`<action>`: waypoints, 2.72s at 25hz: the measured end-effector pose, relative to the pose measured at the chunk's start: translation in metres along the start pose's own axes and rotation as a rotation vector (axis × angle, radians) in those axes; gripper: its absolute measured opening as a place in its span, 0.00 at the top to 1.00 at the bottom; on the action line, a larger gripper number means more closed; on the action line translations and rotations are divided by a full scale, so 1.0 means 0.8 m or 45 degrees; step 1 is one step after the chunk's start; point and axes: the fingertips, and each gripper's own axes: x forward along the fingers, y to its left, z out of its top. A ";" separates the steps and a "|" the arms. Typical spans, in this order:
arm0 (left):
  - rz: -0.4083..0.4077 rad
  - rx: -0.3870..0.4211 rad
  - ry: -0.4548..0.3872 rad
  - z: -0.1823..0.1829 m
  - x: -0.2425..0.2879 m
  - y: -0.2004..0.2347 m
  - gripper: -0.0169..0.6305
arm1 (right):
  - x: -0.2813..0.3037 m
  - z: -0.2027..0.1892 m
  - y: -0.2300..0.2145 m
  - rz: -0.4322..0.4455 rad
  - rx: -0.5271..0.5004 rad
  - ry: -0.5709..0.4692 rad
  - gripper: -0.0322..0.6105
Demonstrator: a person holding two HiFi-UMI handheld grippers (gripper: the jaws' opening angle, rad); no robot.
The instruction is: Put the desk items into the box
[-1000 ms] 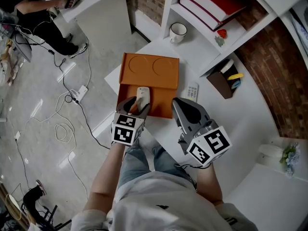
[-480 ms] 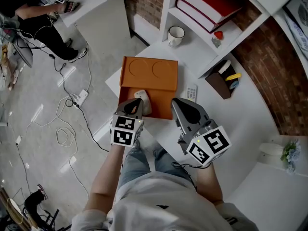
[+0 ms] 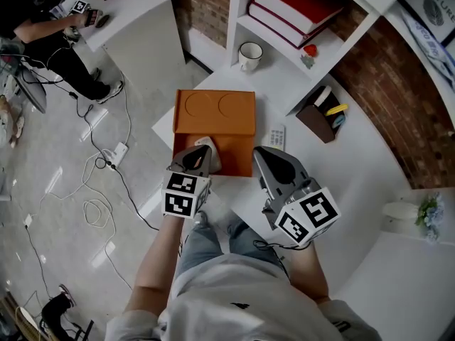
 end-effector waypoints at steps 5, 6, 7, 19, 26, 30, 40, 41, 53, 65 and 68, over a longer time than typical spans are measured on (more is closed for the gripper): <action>-0.040 0.016 -0.044 0.015 -0.005 -0.009 0.95 | -0.007 0.004 0.002 -0.022 -0.024 -0.005 0.94; -0.049 0.017 -0.056 0.019 -0.007 -0.011 0.95 | -0.008 0.004 0.002 -0.027 -0.027 -0.006 0.94; -0.059 0.018 -0.070 0.024 -0.009 -0.013 0.95 | -0.009 0.005 0.002 -0.034 -0.027 -0.010 0.94; -0.206 0.021 -0.320 0.099 -0.060 -0.044 0.95 | -0.013 0.012 0.021 -0.066 -0.038 -0.046 0.93; -0.280 0.035 -0.440 0.129 -0.094 -0.054 0.95 | -0.009 0.013 0.034 -0.078 -0.038 -0.064 0.93; -0.313 0.045 -0.473 0.134 -0.107 -0.055 0.95 | -0.006 0.015 0.043 -0.079 -0.042 -0.072 0.94; -0.363 0.085 -0.522 0.139 -0.131 -0.060 0.95 | -0.002 0.015 0.060 -0.081 -0.049 -0.087 0.93; -0.367 0.088 -0.524 0.140 -0.132 -0.062 0.95 | -0.003 0.015 0.061 -0.082 -0.049 -0.088 0.94; -0.446 0.114 -0.507 0.138 -0.129 -0.088 0.95 | -0.024 0.015 0.057 -0.148 -0.045 -0.106 0.94; -0.597 0.156 -0.489 0.142 -0.108 -0.148 0.95 | -0.075 0.015 0.024 -0.294 -0.042 -0.135 0.94; -0.639 0.165 -0.479 0.143 -0.101 -0.164 0.95 | -0.090 0.014 0.013 -0.339 -0.032 -0.142 0.93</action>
